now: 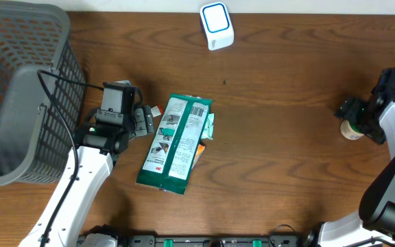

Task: Scan the item barcode
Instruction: 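Move the jar to the far right and set it on the table, then reach the right gripper to the right edge of the green packet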

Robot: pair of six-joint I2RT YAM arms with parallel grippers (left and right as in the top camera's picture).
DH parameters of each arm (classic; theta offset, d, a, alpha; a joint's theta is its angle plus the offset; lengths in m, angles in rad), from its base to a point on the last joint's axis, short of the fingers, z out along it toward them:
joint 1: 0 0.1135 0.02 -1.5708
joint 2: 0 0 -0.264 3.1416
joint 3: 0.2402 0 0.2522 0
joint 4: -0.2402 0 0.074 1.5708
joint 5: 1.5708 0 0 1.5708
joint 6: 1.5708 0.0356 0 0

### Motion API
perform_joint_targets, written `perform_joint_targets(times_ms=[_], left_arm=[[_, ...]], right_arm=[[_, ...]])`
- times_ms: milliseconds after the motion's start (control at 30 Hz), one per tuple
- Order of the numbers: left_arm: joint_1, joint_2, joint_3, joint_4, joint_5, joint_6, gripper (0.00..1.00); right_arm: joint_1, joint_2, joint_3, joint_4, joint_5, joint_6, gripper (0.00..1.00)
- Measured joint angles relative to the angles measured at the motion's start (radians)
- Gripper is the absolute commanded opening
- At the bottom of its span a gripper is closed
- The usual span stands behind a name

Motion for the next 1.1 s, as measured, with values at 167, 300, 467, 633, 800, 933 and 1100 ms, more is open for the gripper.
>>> perform_joint_targets(times_ms=[167,300,467,633,800,933,1100], left_arm=[[0.0,0.0,0.0,0.0,0.0,0.0,0.88],[0.0,0.0,0.0,0.0,0.0,0.0,0.88],[0.0,0.0,0.0,0.0,0.0,0.0,0.88],[0.0,0.0,0.0,0.0,0.0,0.0,0.88],[0.0,0.0,0.0,0.0,0.0,0.0,0.88],[0.0,0.0,0.0,0.0,0.0,0.0,0.88],[0.0,0.0,0.0,0.0,0.0,0.0,0.88]], right_arm=[[0.0,0.0,0.0,0.0,0.0,0.002,0.99],[0.0,0.0,0.001,-0.006,0.0,0.002,0.99],[0.003,-0.023,0.061,-0.156,-0.008,0.002,0.99],[0.037,-0.14,0.124,-0.198,-0.156,0.001,0.99],[0.139,-0.191,0.137,-0.201,-0.356,-0.045,0.99],[0.288,-0.179,0.135,-0.201,-0.439,-0.072,0.99],[0.481,-0.152,0.121,-0.158,-0.483,-0.063,0.99]])
